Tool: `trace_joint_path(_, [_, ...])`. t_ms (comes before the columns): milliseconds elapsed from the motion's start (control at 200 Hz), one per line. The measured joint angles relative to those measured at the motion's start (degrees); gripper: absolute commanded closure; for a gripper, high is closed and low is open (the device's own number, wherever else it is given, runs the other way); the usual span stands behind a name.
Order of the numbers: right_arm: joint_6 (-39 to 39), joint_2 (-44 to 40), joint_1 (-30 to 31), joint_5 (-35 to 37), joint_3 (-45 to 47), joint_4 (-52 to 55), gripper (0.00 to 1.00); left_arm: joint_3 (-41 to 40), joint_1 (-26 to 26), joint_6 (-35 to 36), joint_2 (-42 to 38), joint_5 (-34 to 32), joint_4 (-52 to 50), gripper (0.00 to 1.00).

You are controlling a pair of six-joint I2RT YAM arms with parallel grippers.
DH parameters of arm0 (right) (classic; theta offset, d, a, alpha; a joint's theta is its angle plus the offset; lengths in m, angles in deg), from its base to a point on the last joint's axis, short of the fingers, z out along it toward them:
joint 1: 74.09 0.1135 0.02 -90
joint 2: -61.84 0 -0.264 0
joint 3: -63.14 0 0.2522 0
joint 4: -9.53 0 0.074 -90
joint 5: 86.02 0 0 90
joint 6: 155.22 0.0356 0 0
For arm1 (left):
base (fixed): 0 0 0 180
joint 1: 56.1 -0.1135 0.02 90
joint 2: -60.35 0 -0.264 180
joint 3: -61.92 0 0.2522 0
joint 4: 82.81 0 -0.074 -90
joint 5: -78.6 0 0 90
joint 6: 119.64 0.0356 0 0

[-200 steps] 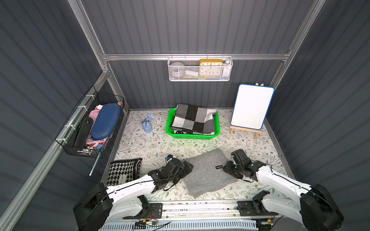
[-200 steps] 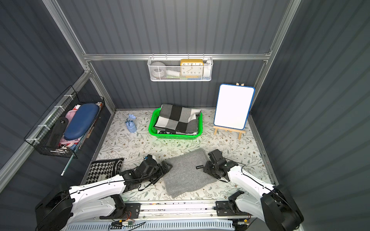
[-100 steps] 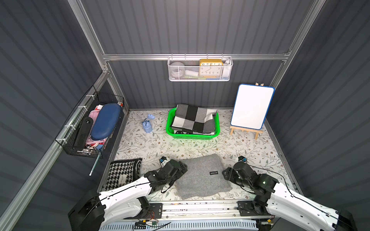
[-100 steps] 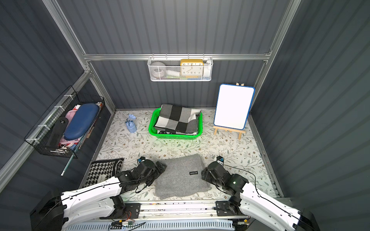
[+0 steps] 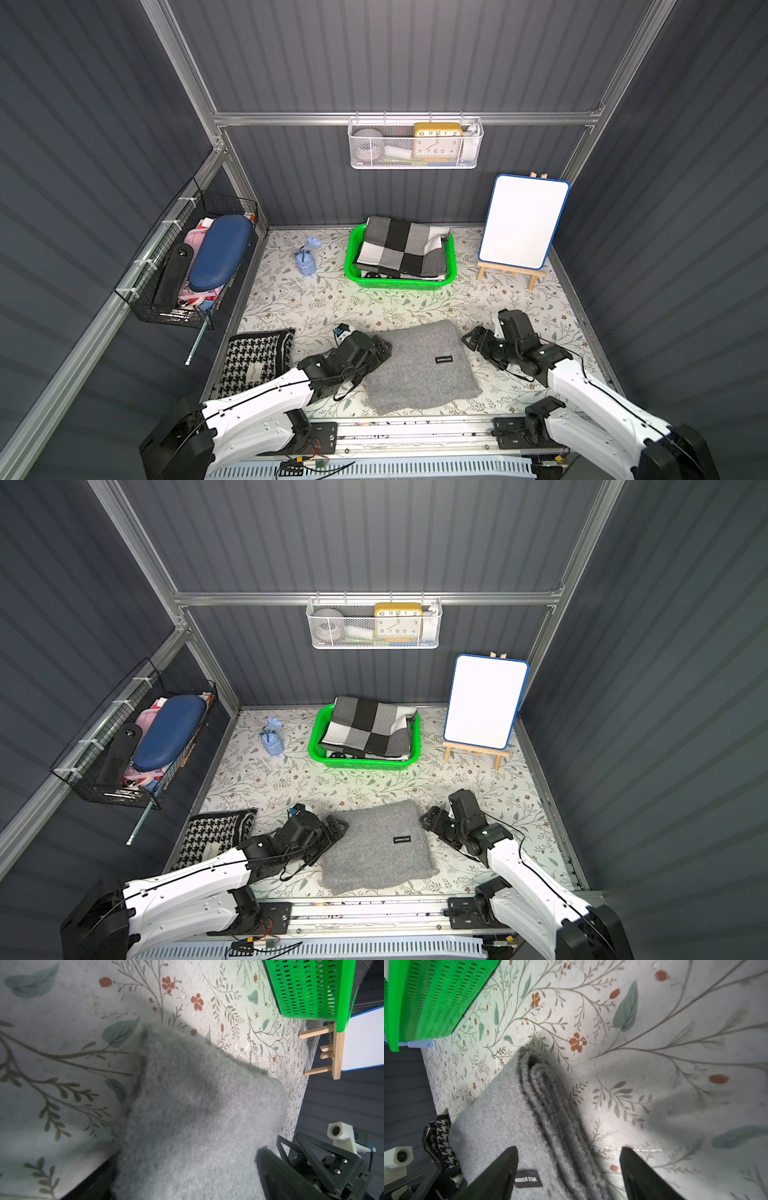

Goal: Put the folded scarf in the basket
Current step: Pick up the scarf at the center of the board.

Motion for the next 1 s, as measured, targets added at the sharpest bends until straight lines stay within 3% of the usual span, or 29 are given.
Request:
trace_joint_path(225, [-2.43,8.5,-0.09,-5.11,-2.12,-3.58,0.18,-2.47,0.0,-0.07,0.42,1.2,1.6,0.01])
trace_joint_path(500, [-2.47,13.16,0.11,-8.81,-1.44,-8.09,0.18,-4.74,0.0,-0.5,-0.9,1.22,2.82,0.03])
trace_joint_path(790, [-1.9,16.52,2.58,-9.9,-1.49,-12.9,0.23,-4.94,0.0,0.0,0.48,1.86,4.28,0.13])
trace_joint_path(1000, [-0.96,20.55,5.05,-10.49,-2.8,-16.61,0.31,-4.87,0.0,0.46,3.48,2.95,7.96,0.27])
